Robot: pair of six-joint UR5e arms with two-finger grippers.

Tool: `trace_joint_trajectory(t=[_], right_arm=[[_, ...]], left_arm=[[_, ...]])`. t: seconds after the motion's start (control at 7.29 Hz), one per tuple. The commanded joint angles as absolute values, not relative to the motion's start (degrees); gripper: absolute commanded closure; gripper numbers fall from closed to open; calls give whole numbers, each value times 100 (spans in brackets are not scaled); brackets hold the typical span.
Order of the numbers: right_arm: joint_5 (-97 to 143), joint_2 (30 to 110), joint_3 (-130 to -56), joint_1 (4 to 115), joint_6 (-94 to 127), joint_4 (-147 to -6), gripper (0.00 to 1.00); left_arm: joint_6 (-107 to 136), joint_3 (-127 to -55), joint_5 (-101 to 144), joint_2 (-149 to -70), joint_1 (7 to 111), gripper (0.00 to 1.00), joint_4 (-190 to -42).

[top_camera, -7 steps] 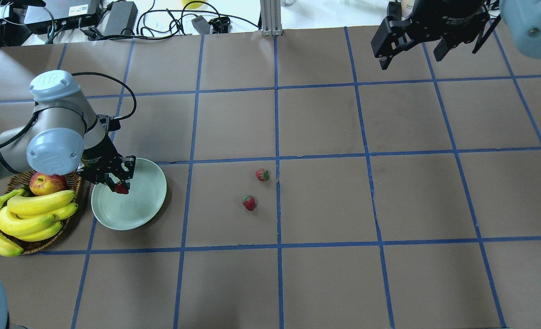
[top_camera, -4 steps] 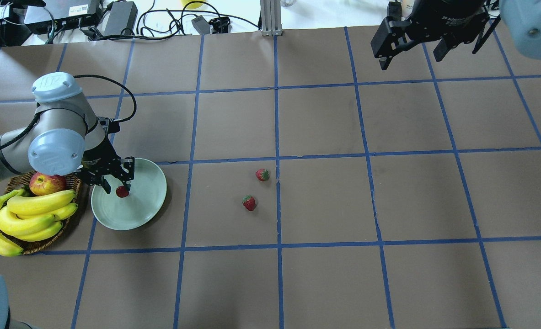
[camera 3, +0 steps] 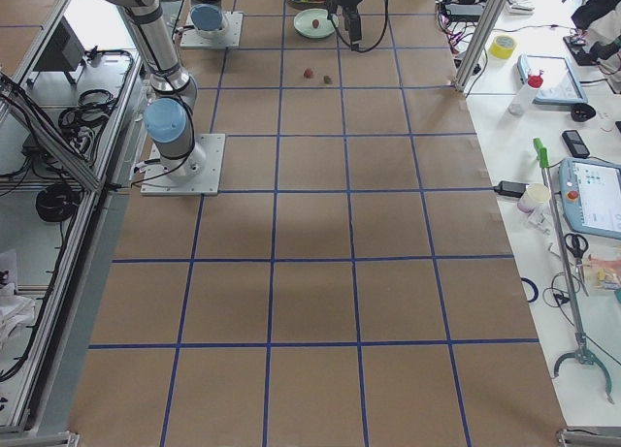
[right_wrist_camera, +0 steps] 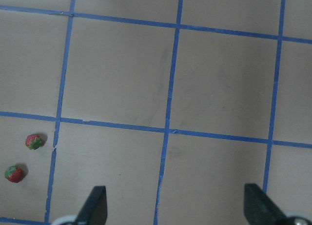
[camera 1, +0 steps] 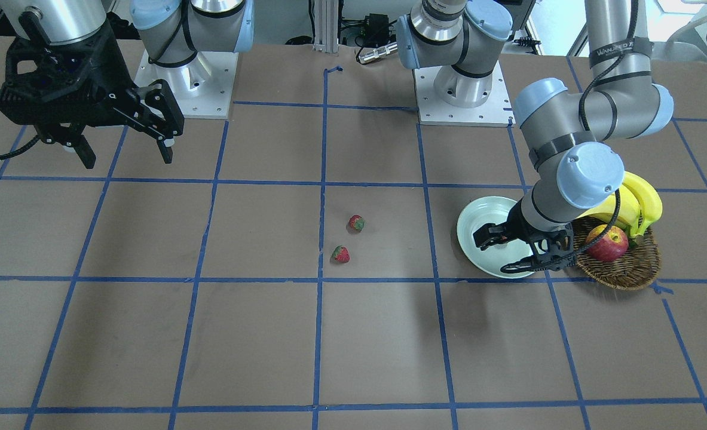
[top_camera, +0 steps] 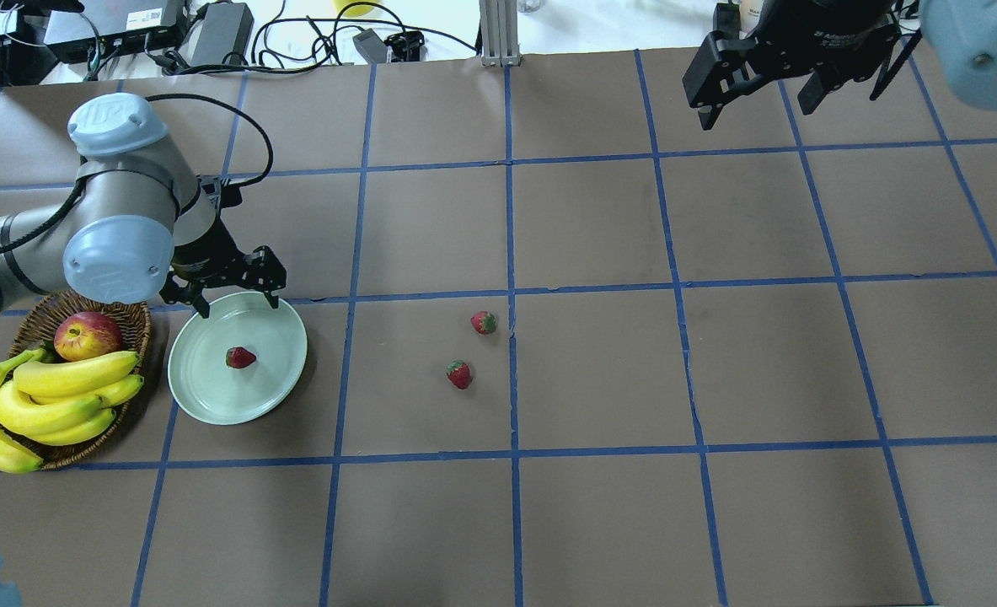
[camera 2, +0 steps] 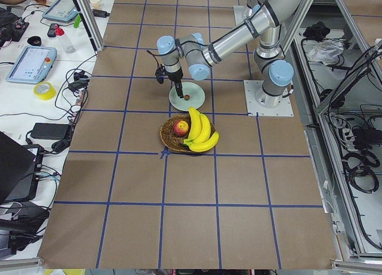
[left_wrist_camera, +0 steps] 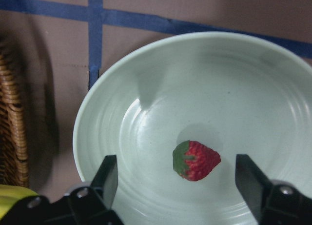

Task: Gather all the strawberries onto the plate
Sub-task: 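Lower the held strawberry onto the plate and open the left gripper, then reach the left gripper to the next strawberry and grasp it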

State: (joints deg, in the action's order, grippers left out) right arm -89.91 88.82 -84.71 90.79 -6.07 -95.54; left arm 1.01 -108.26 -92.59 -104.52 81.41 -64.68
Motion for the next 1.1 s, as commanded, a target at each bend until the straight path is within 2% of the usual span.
trace_joint_trajectory(t=[0.0,0.41,0.69,0.96], right_arm=[[-8991,8877,-8473,9079,-606,-9554,0],[-8991,8877,-8473,9070,-606,-9554,0],[-8991,8877,-8473,9070,-606,-9554,0],[-8991,8877,-8473,9070,-606,-9571,0]], left_arm=[[1444,-10740,-8756,-10424,9232,0,-6408],[2905,-10810,-8231,-10608,10166,0,-6215],[3067,-11492,-7789,-10731,10274,0,-5016],[3067,-11768,-7620,-10854,10274,0,-4685]])
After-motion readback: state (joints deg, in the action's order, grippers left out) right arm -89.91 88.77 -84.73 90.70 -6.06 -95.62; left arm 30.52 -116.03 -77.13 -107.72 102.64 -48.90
